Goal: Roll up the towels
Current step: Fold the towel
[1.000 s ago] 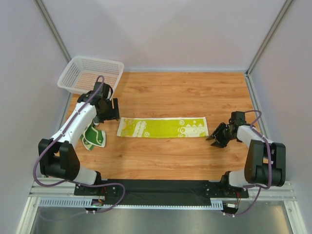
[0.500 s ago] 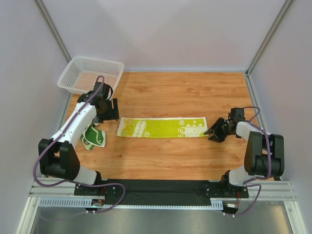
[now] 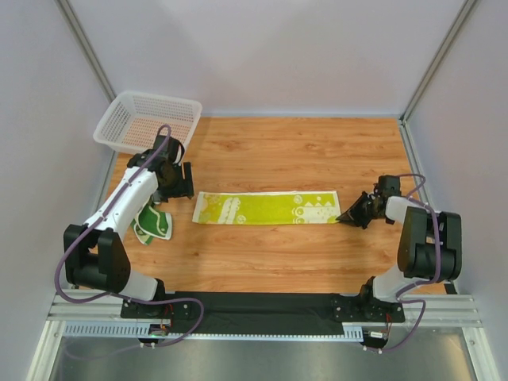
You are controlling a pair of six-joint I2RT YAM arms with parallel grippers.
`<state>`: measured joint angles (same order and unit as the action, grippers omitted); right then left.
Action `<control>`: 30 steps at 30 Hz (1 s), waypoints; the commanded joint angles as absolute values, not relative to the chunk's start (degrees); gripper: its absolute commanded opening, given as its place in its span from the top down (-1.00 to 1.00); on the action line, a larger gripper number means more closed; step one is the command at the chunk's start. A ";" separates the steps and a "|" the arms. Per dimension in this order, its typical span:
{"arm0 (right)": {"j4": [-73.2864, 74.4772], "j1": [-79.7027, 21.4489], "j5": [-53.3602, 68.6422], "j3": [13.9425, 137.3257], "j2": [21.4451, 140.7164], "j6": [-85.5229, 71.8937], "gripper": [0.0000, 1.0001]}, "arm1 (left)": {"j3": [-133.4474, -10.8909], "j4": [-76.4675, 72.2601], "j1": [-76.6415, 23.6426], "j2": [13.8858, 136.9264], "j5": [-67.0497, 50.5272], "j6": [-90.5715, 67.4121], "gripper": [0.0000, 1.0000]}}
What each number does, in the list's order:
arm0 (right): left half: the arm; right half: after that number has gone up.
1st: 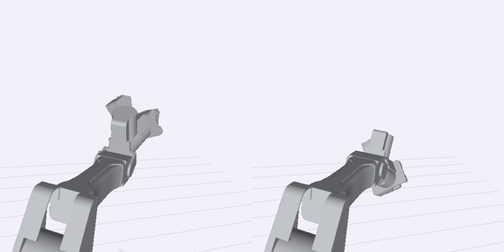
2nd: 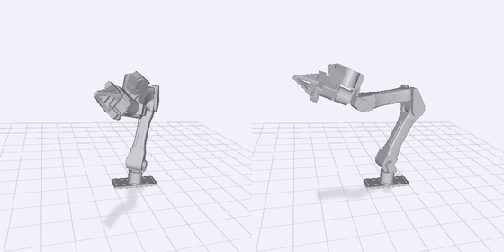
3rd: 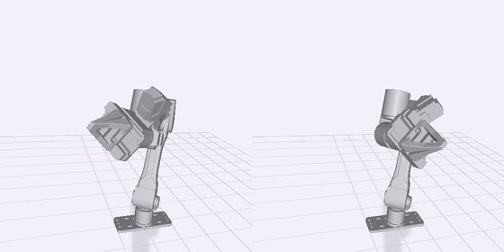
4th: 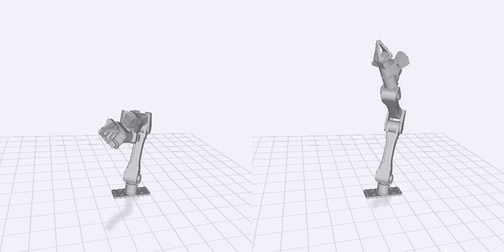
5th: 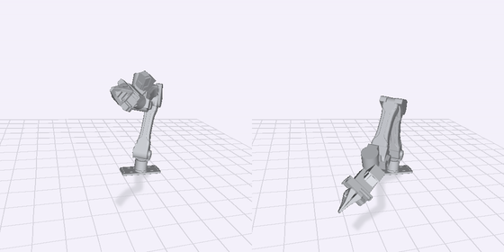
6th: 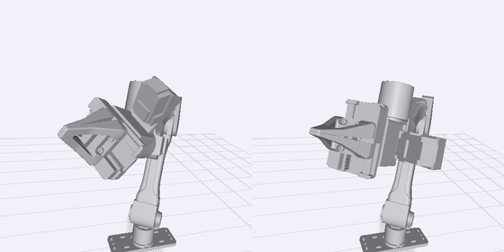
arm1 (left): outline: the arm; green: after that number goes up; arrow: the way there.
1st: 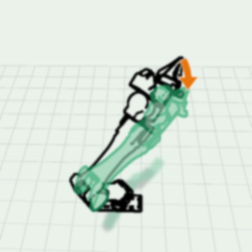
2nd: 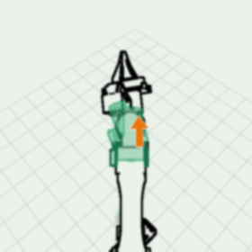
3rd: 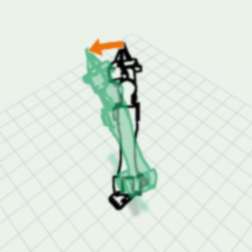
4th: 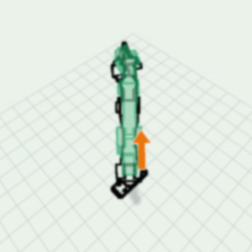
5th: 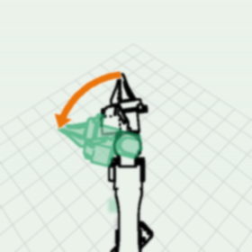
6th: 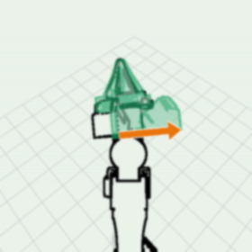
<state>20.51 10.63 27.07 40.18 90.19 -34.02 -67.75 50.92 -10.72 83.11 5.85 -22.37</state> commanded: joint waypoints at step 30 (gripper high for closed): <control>46.76 -21.78 -10.11 69.95 77.95 -29.62 0.99 | -65.04 52.47 -10.37 77.26 11.14 -20.12 -0.57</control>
<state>44.80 -18.96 -7.94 66.06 76.40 -30.35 -64.31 51.68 -10.74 78.02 7.20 -20.45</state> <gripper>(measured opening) 0.015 0.782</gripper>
